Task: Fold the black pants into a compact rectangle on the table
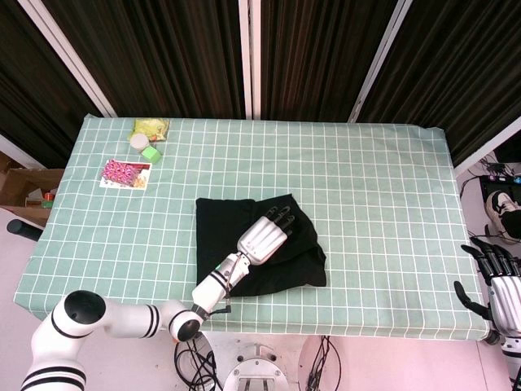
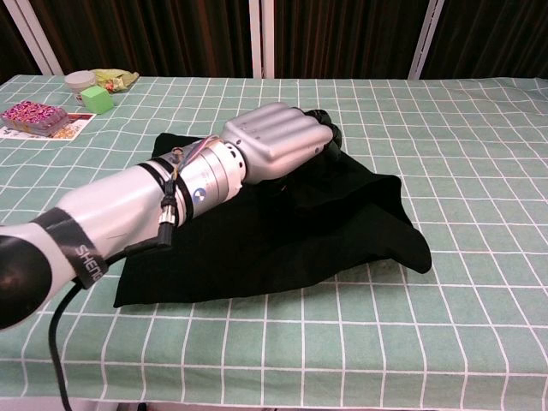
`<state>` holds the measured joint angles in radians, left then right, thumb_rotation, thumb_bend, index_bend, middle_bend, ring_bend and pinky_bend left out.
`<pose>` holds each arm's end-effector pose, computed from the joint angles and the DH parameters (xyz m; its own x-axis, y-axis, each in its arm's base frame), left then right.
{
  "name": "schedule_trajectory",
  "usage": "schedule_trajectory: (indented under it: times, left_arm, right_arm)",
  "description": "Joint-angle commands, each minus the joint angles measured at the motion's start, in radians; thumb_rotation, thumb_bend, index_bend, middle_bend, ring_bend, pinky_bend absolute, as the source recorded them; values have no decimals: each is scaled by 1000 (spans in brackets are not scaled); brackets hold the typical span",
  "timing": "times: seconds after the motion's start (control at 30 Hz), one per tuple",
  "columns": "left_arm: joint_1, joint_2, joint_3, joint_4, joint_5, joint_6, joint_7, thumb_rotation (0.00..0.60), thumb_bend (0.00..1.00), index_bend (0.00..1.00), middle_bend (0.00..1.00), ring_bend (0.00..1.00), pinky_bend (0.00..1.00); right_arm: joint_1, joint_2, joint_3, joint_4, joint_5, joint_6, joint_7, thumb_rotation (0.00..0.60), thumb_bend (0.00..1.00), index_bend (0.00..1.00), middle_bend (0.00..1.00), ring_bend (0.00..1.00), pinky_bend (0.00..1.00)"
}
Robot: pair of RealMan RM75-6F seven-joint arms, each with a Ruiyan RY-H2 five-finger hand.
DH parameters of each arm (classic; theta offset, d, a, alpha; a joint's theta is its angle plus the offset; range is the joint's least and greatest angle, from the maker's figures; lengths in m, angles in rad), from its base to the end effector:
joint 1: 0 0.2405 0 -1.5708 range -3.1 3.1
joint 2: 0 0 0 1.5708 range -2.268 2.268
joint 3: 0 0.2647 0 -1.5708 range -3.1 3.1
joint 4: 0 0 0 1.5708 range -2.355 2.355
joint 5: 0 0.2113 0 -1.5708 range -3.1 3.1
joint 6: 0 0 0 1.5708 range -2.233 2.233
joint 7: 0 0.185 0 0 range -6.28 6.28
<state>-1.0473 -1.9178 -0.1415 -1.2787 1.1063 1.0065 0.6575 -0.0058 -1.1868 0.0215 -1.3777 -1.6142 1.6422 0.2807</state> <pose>-0.0011 0.3567 -0.1420 0.6386 0.0337 0.7688 0.5816 -0.6753 -0.4535 -0.3464 -0.1865 0.1730 0.2884 0.0762 0.9545 -0.9544 -0.0578 0.2929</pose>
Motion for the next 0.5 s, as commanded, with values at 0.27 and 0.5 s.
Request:
schedule_trajectory:
  times: [0.27, 0.5]
  left_arm:
    - [-53, 32, -73, 69, 40, -21, 66, 600, 303, 605, 231, 59, 169]
    - [-117, 69, -136, 105, -5, -59, 190, 600, 334, 668, 234, 59, 165]
  right_arm:
    - [-9, -5, -1, 6, 3, 9, 6, 600, 297, 224, 139, 105, 147]
    - [-20, -4, -1, 1, 4, 22, 3, 600, 296, 225, 139, 105, 147]
